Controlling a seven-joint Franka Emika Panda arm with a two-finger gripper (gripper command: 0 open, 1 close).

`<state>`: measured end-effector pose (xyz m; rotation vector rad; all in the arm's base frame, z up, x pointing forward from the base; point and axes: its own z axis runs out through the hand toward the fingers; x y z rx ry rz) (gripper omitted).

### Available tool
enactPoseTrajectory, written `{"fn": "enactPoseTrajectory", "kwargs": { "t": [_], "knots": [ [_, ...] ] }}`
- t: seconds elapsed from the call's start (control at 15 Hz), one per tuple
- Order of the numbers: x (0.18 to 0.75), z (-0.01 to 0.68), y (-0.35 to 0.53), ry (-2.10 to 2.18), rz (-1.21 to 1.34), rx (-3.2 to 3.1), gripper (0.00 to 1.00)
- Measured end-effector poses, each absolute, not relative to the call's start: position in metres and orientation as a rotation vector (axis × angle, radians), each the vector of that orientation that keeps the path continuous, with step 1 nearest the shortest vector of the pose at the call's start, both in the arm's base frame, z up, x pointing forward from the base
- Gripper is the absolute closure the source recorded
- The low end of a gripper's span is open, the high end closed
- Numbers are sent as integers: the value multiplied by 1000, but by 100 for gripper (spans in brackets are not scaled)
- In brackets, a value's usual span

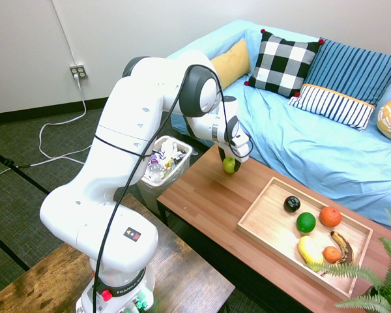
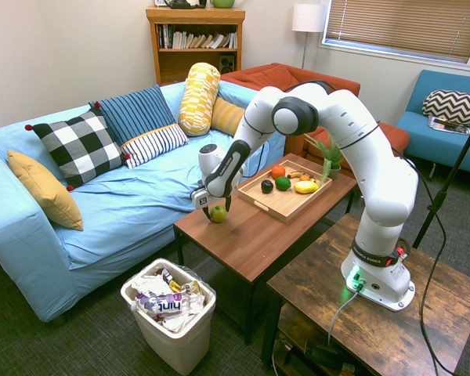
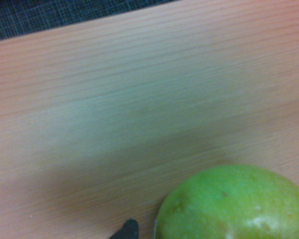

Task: Put the apple in the tray

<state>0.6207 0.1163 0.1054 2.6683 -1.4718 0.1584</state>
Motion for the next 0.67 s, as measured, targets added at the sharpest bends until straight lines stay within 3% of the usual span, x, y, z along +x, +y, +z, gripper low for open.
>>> {"fn": "enactPoseTrajectory", "kwargs": {
  "t": [0.67],
  "knots": [
    [631,119,108,-1482,148,2689,100]
  ]
}}
